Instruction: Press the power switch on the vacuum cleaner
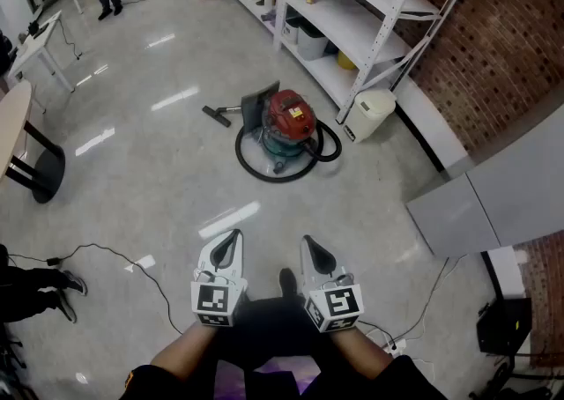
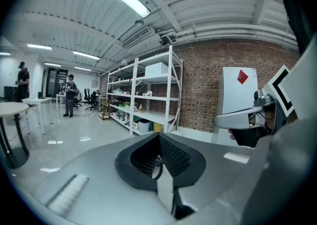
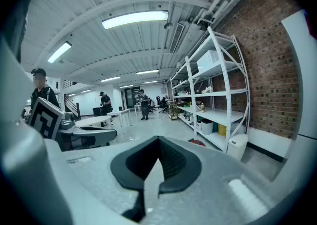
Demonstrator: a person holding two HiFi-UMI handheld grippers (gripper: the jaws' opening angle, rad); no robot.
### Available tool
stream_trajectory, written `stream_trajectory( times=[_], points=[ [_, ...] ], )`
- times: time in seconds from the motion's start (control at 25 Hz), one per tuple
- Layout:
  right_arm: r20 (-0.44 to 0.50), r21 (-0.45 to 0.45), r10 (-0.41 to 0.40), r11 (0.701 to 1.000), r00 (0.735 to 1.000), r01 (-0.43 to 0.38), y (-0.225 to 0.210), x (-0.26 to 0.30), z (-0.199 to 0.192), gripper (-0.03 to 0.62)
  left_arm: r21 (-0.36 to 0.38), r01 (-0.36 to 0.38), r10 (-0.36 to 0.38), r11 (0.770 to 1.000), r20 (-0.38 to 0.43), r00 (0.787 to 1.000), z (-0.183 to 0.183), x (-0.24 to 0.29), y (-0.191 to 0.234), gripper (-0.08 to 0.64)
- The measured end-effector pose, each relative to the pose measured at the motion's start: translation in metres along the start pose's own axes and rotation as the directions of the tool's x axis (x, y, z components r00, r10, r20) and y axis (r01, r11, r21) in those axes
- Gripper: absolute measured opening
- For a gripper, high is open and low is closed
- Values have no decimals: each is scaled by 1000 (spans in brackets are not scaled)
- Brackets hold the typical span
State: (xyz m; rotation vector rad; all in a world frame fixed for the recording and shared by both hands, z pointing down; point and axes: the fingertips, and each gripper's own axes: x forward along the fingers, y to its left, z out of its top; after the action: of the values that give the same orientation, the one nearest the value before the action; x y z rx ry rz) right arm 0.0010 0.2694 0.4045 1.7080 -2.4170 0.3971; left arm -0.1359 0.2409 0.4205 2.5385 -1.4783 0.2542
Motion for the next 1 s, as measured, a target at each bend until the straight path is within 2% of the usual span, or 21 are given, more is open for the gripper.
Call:
stream_trajectory(
  times=[0.6, 1.0],
  points=[
    [-10, 31, 8, 1000, 1000, -7, -2, -2, -3, -9, -12, 1, -1, 1000, -15, 1000, -5, 0, -7, 15],
    [4, 64, 28, 998, 1000, -28, -30, 0, 1, -8, -1, -34, 34, 999, -20, 999, -1, 12, -18, 15]
  ],
)
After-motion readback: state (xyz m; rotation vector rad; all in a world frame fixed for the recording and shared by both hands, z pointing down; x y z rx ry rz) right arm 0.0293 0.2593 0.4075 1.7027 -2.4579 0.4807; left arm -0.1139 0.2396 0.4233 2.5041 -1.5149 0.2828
